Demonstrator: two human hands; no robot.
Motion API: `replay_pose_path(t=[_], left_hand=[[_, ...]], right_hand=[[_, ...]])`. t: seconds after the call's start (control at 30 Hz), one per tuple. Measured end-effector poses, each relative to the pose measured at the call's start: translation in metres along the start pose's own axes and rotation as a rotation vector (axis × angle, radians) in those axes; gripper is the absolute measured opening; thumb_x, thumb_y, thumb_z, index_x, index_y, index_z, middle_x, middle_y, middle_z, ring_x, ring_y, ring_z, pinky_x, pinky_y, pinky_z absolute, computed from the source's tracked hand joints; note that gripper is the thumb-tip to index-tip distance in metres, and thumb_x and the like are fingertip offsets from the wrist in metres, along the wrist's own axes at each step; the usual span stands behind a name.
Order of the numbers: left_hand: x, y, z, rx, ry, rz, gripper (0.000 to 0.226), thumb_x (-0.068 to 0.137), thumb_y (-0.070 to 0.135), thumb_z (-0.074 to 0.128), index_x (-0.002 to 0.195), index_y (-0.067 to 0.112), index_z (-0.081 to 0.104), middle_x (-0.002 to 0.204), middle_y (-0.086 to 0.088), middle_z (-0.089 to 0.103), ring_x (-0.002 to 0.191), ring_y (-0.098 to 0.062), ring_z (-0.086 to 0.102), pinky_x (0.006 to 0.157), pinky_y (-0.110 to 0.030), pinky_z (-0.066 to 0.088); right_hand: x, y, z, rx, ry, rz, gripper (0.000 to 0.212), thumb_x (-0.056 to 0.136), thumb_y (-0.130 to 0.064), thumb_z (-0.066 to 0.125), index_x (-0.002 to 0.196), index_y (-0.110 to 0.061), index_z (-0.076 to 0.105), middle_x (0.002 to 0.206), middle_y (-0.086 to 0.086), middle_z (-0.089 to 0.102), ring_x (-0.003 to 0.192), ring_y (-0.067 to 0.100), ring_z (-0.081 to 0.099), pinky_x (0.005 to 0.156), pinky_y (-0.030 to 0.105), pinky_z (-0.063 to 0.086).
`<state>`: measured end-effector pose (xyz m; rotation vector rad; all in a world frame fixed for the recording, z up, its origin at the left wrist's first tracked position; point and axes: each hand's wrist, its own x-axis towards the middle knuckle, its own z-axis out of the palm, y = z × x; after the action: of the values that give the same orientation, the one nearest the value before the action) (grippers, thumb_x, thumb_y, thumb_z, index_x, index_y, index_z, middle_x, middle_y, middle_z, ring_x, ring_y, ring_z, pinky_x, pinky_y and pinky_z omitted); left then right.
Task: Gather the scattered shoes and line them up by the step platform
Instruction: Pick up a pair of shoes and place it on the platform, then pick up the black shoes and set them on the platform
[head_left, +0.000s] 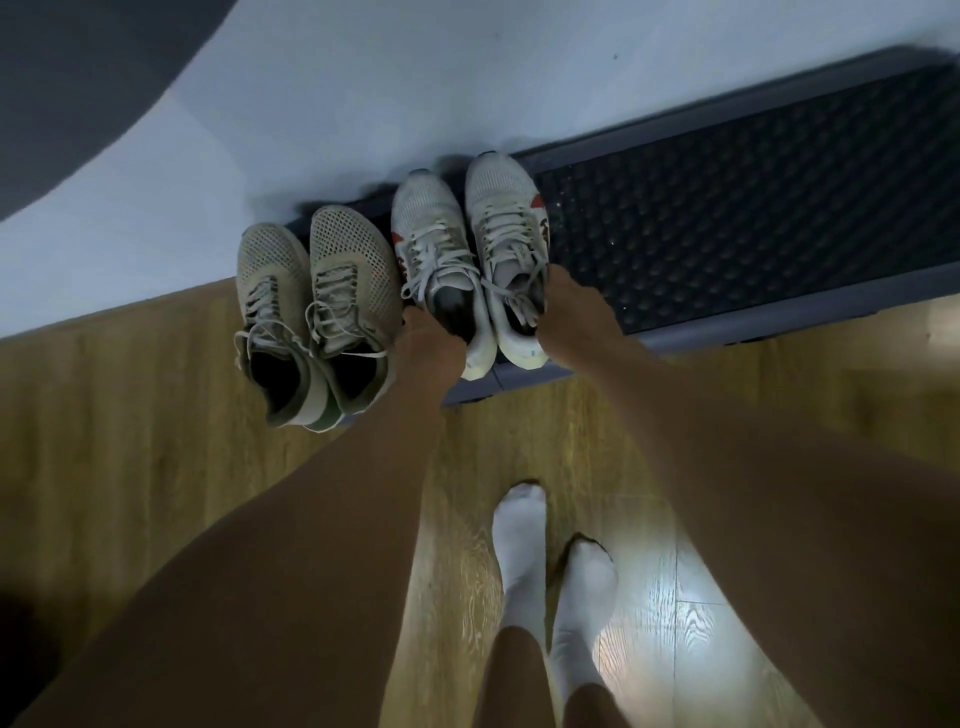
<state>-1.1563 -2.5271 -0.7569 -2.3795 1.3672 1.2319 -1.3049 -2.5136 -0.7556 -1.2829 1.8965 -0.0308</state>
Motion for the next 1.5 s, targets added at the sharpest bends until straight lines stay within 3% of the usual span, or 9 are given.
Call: replay_pose_path(t=[0.17, 0.33, 0.47, 0.6, 0.83, 0.97, 1.13, 1.3, 1.5], left_hand=[[-0.066, 0.014, -0.008, 0.111, -0.027, 0.140, 0.069, 0.092, 0.016, 0.051, 0.151, 0.009, 0.015, 0.151, -0.017, 0.027, 0.134, -0.038, 0.033, 0.104, -0.050, 0.039], [-0.180, 0.064, -0.048, 0.388, -0.058, 0.555, 0.063, 0.092, 0.027, 0.053, 0.148, 0.015, 0.026, 0.155, -0.015, 0.022, 0.142, -0.034, 0.023, 0.113, -0.049, 0.026], [-0.293, 0.105, -0.089, 0.492, 0.015, 0.850, 0.055, 0.094, 0.025, 0.048, 0.145, 0.016, 0.032, 0.155, -0.012, 0.024, 0.143, -0.030, 0.022, 0.115, -0.048, 0.025], [-0.409, 0.139, -0.117, 0.511, 0.041, 1.038, 0.051, 0.096, 0.026, 0.047, 0.145, 0.016, 0.034, 0.156, -0.013, 0.023, 0.144, -0.032, 0.020, 0.115, -0.049, 0.024], [-0.573, 0.176, -0.112, 0.611, -0.051, 1.386, 0.052, 0.098, 0.035, 0.043, 0.146, 0.022, 0.031, 0.158, -0.007, 0.018, 0.146, -0.027, 0.014, 0.118, -0.046, 0.016], [-0.649, 0.187, -0.093, 0.645, -0.147, 1.629, 0.049, 0.097, 0.033, 0.043, 0.145, 0.022, 0.034, 0.157, -0.006, 0.021, 0.146, -0.026, 0.016, 0.118, -0.045, 0.017], [-0.726, 0.165, -0.062, 0.678, -0.358, 1.868, 0.049, 0.098, 0.034, 0.041, 0.145, 0.024, 0.033, 0.156, -0.004, 0.024, 0.145, -0.022, 0.019, 0.117, -0.046, 0.021], [-0.795, 0.113, -0.022, 0.762, -0.546, 2.023, 0.048, 0.099, 0.036, 0.038, 0.146, 0.029, 0.032, 0.158, 0.001, 0.020, 0.146, -0.019, 0.016, 0.118, -0.047, 0.020], [-0.900, 0.019, 0.029, 0.794, -0.727, 2.242, 0.047, 0.098, 0.032, 0.040, 0.144, 0.022, 0.038, 0.153, -0.002, 0.032, 0.142, -0.020, 0.026, 0.115, -0.042, 0.022]], right_hand=[[-0.066, -0.008, -0.042, 0.028, 0.049, -0.026, 0.036, 0.095, -0.009, 0.042, 0.131, -0.007, 0.040, 0.118, 0.016, 0.059, 0.105, 0.032, 0.058, 0.076, 0.034, 0.040], [-0.177, -0.012, -0.119, -0.006, 0.124, -0.072, 0.043, 0.098, -0.024, 0.044, 0.138, -0.007, 0.040, 0.135, 0.015, 0.051, 0.122, 0.030, 0.051, 0.097, 0.040, 0.044], [-0.290, -0.004, -0.183, -0.006, 0.407, -0.049, 0.047, 0.096, -0.030, 0.046, 0.134, -0.003, 0.049, 0.132, 0.020, 0.056, 0.118, 0.036, 0.057, 0.094, 0.046, 0.050], [-0.402, 0.013, -0.241, 0.032, 0.478, 0.054, 0.053, 0.101, -0.039, 0.033, 0.145, -0.011, 0.035, 0.151, 0.015, 0.036, 0.140, 0.030, 0.032, 0.113, 0.044, 0.030], [-0.552, 0.043, -0.295, 0.171, 0.844, 0.282, 0.053, 0.099, -0.046, 0.032, 0.146, -0.020, 0.036, 0.154, 0.006, 0.033, 0.143, 0.023, 0.028, 0.116, 0.044, 0.025], [-0.626, 0.056, -0.296, 0.187, 1.030, 0.477, 0.054, 0.096, -0.050, 0.038, 0.143, -0.022, 0.039, 0.153, 0.005, 0.035, 0.143, 0.024, 0.029, 0.116, 0.045, 0.025], [-0.717, 0.071, -0.270, 0.237, 1.128, 0.768, 0.055, 0.096, -0.049, 0.039, 0.145, -0.024, 0.036, 0.154, 0.004, 0.032, 0.144, 0.023, 0.027, 0.116, 0.044, 0.026], [-0.804, 0.078, -0.219, 0.338, 1.243, 1.047, 0.054, 0.097, -0.048, 0.040, 0.144, -0.022, 0.038, 0.152, 0.007, 0.036, 0.140, 0.024, 0.034, 0.113, 0.044, 0.031], [-0.919, 0.096, -0.140, 0.432, 1.332, 1.304, 0.053, 0.096, -0.047, 0.041, 0.143, -0.021, 0.040, 0.153, 0.006, 0.033, 0.140, 0.026, 0.032, 0.112, 0.046, 0.029]])
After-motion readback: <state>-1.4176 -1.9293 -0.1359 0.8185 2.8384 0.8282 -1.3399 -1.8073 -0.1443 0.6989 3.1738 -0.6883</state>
